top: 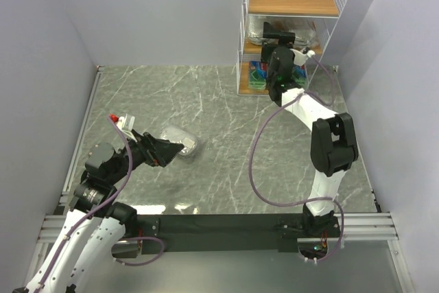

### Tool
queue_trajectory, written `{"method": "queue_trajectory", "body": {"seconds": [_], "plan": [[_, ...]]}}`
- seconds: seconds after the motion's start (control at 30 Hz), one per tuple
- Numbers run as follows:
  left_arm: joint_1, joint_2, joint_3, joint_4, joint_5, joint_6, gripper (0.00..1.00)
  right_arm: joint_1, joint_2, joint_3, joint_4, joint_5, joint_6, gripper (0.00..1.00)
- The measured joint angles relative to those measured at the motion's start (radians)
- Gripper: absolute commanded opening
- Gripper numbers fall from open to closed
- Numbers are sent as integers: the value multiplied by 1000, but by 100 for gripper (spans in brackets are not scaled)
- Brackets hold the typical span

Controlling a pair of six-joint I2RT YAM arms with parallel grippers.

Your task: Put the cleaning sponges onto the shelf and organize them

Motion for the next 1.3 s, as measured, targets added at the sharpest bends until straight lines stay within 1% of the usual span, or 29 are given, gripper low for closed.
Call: {"method": "queue_trajectory", "body": {"seconds": [0.1, 0.2, 0.33, 0.47, 0.63, 0.77, 0.9, 1.0, 1.13, 1.3], "plan": [[0, 0, 0, 0, 0, 0, 99, -3, -50, -51, -3, -8, 0, 95], [0, 0, 0, 0, 0, 0, 99, -5, -134, -136, -7, -18, 3, 96], [0, 0, 0, 1, 0, 0, 99, -9, -285, -307, 12, -41, 7, 96], [0, 0, 0, 2, -1, 0, 99, -19, -470, -510, 16, -92, 2, 98], [0, 5, 0, 16, -1, -3, 99, -29, -720, -694, -74, -214, -100, 100], [0, 8, -2, 39, -1, -5, 99, -29, -834, -764, -154, -344, -219, 100], [0, 31, -3, 68, 0, -8, 99, -27, -845, -853, -198, -496, -305, 100], [0, 54, -4, 92, 0, -13, 98, -2, -787, -888, -266, -589, -359, 100], [0, 77, -6, 120, 0, -31, 98, 125, -678, -853, -348, -629, -425, 100], [0, 73, -9, 124, 0, -39, 98, 283, -522, -774, -339, -657, -438, 100]]}}
